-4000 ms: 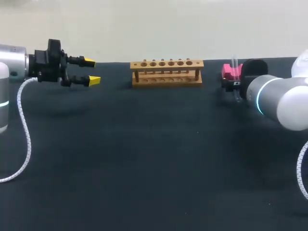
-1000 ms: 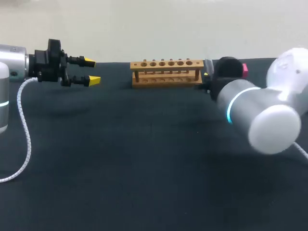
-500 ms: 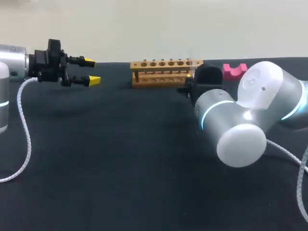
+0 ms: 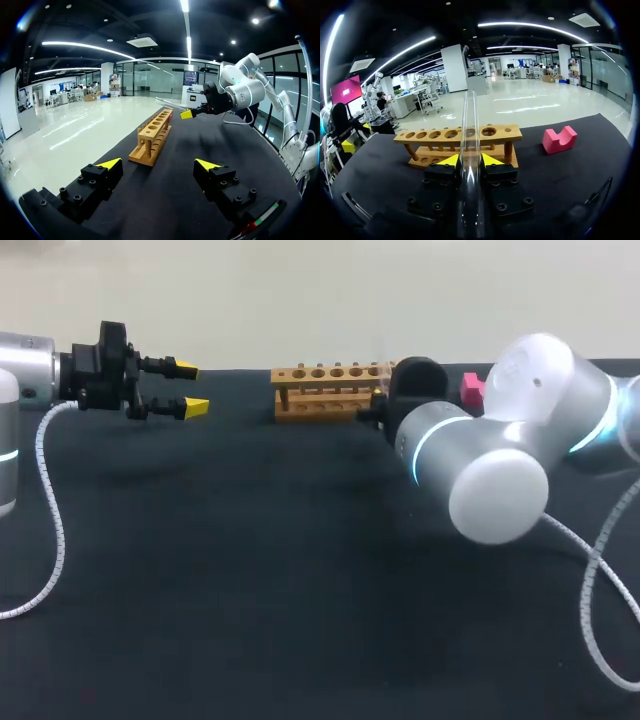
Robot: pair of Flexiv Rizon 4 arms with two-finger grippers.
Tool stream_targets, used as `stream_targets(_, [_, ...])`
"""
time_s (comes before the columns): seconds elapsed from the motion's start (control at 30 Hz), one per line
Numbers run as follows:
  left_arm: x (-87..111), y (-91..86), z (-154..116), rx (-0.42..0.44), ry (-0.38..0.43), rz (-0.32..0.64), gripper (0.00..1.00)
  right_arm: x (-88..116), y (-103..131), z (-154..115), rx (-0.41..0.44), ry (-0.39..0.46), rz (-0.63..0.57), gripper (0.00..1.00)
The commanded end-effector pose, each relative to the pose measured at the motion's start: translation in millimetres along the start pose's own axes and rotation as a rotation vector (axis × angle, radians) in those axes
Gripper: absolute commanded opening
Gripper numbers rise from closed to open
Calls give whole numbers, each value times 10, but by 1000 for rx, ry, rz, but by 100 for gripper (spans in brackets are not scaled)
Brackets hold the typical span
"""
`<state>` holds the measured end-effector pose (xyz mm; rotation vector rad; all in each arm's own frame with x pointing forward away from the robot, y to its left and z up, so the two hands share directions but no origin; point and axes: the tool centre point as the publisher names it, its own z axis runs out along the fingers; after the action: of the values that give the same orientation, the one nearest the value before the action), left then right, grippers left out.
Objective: Grasp the test tube, adjust it, and insert it.
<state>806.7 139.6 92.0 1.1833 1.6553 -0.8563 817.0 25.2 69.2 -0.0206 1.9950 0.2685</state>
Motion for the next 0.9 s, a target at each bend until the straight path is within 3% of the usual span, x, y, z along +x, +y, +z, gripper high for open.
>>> stream_targets(0.03, [12, -5, -1, -2, -5, 3, 100, -11, 31, 135, -10, 15, 2, 0])
stream_targets(0.9, [12, -5, -1, -2, -5, 3, 100, 24, 50, 295, -31, 135, 3, 0])
